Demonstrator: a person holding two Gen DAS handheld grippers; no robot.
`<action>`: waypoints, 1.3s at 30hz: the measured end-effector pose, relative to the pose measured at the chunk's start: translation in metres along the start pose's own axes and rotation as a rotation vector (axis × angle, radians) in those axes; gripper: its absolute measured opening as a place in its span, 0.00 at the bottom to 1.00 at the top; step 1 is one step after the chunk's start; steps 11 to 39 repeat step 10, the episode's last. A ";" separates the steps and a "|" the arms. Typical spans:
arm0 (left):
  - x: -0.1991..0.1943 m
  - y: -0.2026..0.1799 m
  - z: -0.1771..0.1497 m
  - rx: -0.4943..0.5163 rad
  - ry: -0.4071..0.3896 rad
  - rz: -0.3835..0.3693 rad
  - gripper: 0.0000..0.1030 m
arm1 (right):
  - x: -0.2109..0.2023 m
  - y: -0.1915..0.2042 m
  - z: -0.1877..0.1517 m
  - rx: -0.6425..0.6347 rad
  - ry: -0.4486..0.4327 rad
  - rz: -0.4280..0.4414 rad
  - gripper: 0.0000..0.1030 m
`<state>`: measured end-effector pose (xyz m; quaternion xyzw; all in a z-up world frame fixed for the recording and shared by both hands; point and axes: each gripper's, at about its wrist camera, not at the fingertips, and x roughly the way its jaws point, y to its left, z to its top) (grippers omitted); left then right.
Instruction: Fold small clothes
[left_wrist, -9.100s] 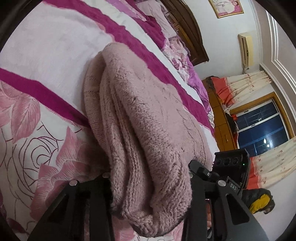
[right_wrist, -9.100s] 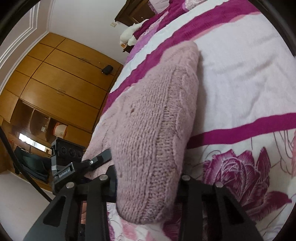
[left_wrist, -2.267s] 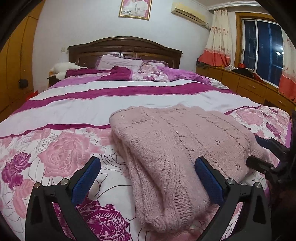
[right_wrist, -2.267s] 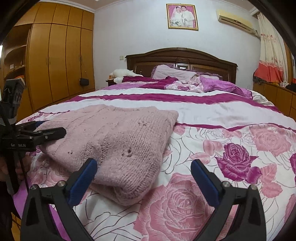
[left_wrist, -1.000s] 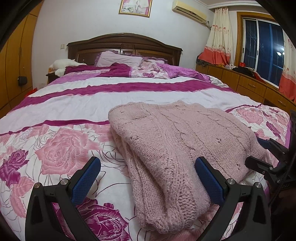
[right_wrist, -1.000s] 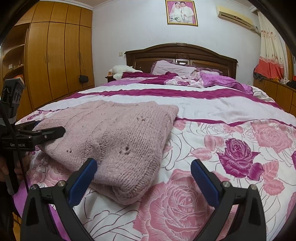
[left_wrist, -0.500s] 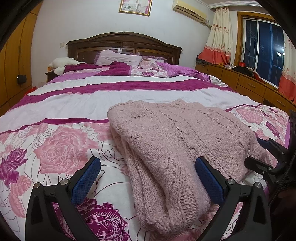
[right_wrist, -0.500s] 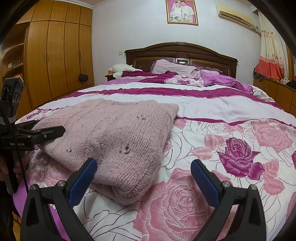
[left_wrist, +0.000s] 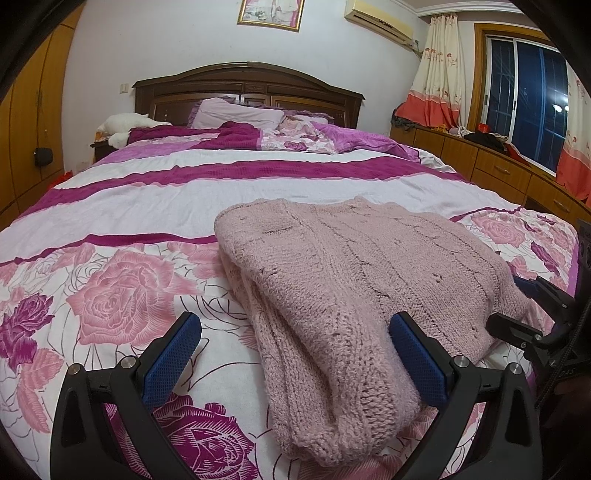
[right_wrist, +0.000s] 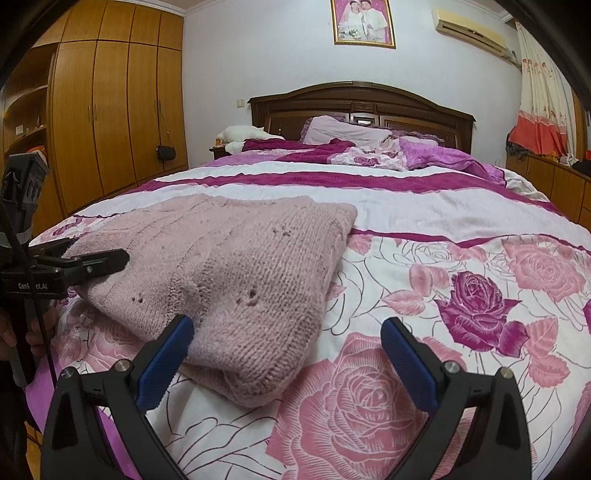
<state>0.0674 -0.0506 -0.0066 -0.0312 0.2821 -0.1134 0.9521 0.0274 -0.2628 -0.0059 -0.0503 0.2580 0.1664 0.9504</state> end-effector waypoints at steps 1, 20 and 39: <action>0.000 0.000 0.000 0.000 -0.001 0.000 0.82 | 0.000 0.000 0.000 0.000 0.000 0.000 1.00; 0.000 0.000 0.000 0.000 0.002 0.001 0.82 | 0.002 -0.004 -0.001 0.002 0.010 0.002 1.00; 0.000 0.000 0.000 0.000 0.002 0.001 0.82 | 0.002 -0.004 -0.001 0.002 0.010 0.002 1.00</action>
